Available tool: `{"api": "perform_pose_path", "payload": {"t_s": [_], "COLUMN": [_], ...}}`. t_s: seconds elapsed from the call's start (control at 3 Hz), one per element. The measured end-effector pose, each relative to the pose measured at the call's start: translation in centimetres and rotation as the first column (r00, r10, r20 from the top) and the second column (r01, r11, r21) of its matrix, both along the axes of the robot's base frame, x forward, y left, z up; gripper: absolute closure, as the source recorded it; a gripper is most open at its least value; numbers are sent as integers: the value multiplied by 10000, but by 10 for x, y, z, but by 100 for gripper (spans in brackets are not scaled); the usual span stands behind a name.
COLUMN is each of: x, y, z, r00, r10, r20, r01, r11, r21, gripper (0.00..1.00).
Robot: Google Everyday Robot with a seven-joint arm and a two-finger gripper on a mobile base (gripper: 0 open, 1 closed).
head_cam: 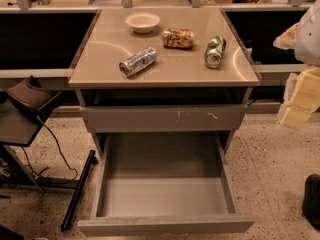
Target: Close middle drawer
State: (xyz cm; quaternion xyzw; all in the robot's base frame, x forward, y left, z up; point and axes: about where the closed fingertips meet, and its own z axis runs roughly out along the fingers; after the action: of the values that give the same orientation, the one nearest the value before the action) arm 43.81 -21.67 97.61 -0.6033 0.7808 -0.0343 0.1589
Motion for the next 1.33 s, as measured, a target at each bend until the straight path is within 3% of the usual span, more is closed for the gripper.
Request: {"api": "perform_pose_path", "payload": {"t_s": [0.67, 1.0, 1.33], "x": [-2, -21, -43], "y": [3, 15, 34], "z": [-5, -38, -94], "r00": [9999, 9965, 9920], "r10": [128, 801, 1197], "r20": [68, 247, 396], "r01": [-127, -807, -1231], "r11": [9999, 9964, 9874], "r21": [-54, 255, 996], "gripper": [0, 0, 0]}}
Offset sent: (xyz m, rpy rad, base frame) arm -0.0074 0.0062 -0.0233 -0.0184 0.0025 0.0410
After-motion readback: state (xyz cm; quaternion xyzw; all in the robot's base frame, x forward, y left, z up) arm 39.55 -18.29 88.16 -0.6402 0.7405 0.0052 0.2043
